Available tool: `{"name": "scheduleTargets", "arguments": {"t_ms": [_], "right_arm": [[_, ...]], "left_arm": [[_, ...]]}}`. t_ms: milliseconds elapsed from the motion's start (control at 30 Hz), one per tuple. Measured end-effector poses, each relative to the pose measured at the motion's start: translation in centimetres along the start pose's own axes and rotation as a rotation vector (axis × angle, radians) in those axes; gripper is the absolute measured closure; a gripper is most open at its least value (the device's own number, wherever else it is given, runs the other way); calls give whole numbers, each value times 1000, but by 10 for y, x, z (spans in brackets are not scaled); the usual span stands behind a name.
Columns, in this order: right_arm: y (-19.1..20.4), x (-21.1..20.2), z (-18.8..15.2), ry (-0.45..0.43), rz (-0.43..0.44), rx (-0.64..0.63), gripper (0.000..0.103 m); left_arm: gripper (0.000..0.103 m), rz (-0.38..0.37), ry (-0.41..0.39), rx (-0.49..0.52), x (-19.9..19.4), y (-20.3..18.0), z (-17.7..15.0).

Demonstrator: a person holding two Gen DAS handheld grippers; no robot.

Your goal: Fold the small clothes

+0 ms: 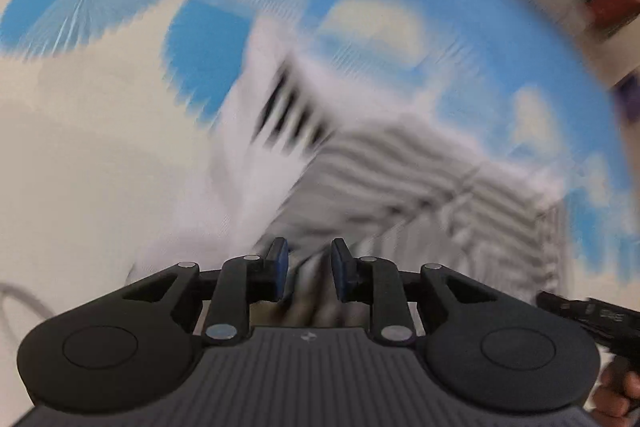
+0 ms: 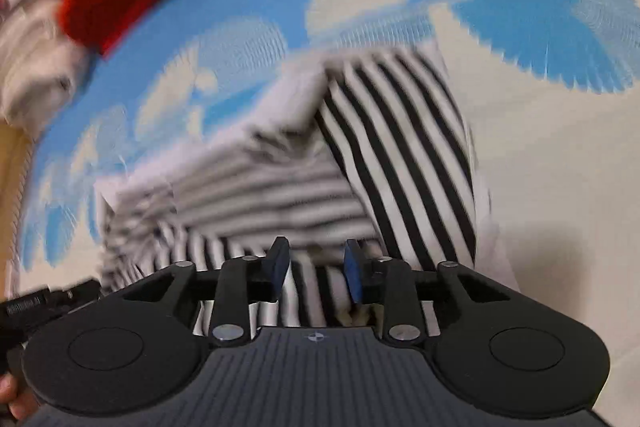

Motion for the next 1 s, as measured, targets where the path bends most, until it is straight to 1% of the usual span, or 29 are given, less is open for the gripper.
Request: {"name": "scheduleTargets", "arguments": {"t_ms": [33,100,133,167,233,267,333,400,433,467,500,567,667,767,867,933,967,1000], "right_arm": [[-7,6,-7,20,-27,6,71],[-5,-6,-6,-9,-30,35,71],[-1,-19,-3,-44,-24,37,71],[5,-38,2,-104,-10,25,71],[13,-78,6,-224,-11,-21,69],[15,-100,5,-282,-16,-44,68],[16,-141,0,-367,-7,-59,65],[15,-175,-12,-430,28,-75,63],[14,-194,-24,-465,44,-95,62],[12,-213,-38,-499,52,-126,59],[8,-226,-50,-524,53,-151,58],[5,-247,-80,-570,45,-196,55],[-16,-262,-128,-594,38,-202,55],[-38,-258,-160,-571,16,-145,54],[-56,-247,-193,-543,10,-75,54],[-61,-241,-207,-529,28,-37,55],[-63,-238,-213,-524,30,-40,55],[-64,-233,-219,-521,14,-51,55]], "left_arm": [[78,5,28,-2,7,4,-7],[78,16,-12,28,-4,0,-6],[78,13,-51,61,-16,-7,-2],[76,-4,-110,92,-32,-13,1],[73,-24,-217,146,-66,-20,0],[72,-34,-252,170,-83,-23,-3],[72,-52,-298,209,-112,-28,-11],[71,-71,-359,237,-146,-28,-25],[65,-81,-389,246,-162,-28,-33],[56,-92,-423,248,-179,-26,-44],[53,-102,-450,245,-194,-26,-56],[52,-122,-489,245,-222,-19,-83],[52,-110,-527,310,-244,-13,-126],[52,-93,-544,374,-249,-3,-165],[52,-90,-560,393,-241,15,-197],[53,-69,-541,380,-232,26,-212],[53,-71,-531,372,-229,30,-218],[53,-72,-521,364,-227,32,-222]]}}
Point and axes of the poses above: each gripper's, at about its wrist camera, not at the fingertips, and x roughly the way its jaws point, y to its left, z to its top, the point moved 9 cm from there along x, roughly the way its jaws point, and after that the axes turned 2 degrees about -x, right-handed, at the moved point
